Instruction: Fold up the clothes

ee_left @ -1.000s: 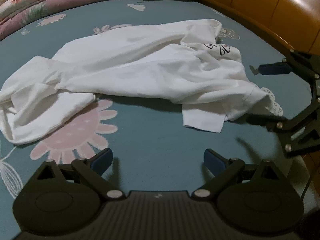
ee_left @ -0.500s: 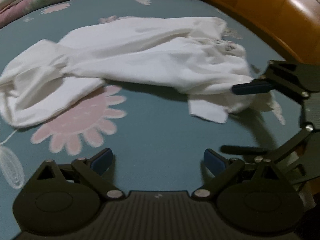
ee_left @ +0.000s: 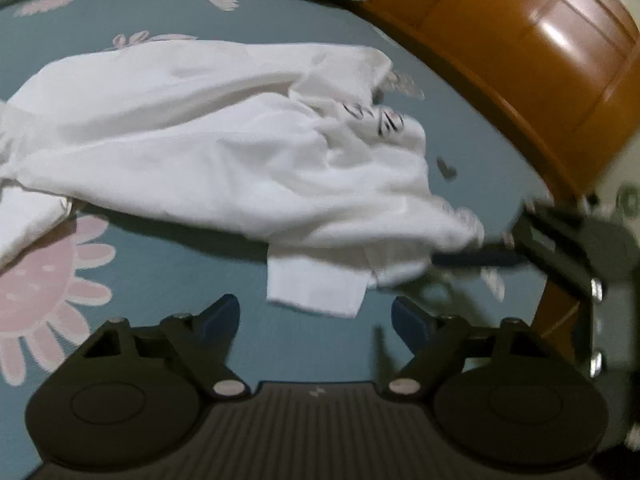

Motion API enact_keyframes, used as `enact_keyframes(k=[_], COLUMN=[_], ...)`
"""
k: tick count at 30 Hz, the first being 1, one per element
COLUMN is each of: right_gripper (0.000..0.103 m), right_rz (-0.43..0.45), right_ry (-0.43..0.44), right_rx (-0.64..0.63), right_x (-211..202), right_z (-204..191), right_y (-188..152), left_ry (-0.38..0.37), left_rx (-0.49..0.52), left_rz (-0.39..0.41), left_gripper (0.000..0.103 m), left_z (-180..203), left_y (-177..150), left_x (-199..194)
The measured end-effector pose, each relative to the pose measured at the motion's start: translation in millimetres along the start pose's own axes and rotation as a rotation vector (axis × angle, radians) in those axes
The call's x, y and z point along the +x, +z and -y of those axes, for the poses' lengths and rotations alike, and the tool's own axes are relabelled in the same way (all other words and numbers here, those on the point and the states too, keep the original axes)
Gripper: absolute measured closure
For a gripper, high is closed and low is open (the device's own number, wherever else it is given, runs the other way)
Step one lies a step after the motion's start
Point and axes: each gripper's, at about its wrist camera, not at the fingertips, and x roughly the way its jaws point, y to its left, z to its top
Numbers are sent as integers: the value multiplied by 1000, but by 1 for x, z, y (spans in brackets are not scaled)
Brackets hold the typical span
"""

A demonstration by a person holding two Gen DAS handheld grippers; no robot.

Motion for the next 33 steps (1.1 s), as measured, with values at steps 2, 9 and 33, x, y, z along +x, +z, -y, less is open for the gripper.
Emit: enact_keyframes(k=[2, 9, 33], right_gripper=[22, 21, 17], right_rz=[14, 67, 126], right_ry=[5, -6, 205], right_rx=[12, 58, 214], right_x=[-5, -20, -45], right_z=[1, 10, 39], right_y=[-1, -4, 12], left_ry=[-30, -183, -276], left_rx=[-50, -331, -526], left_rz=[-4, -34, 34], left_gripper=[24, 24, 94], left_z=[-4, -37, -66], left_y=[6, 20, -17], left_x=[6, 17, 38])
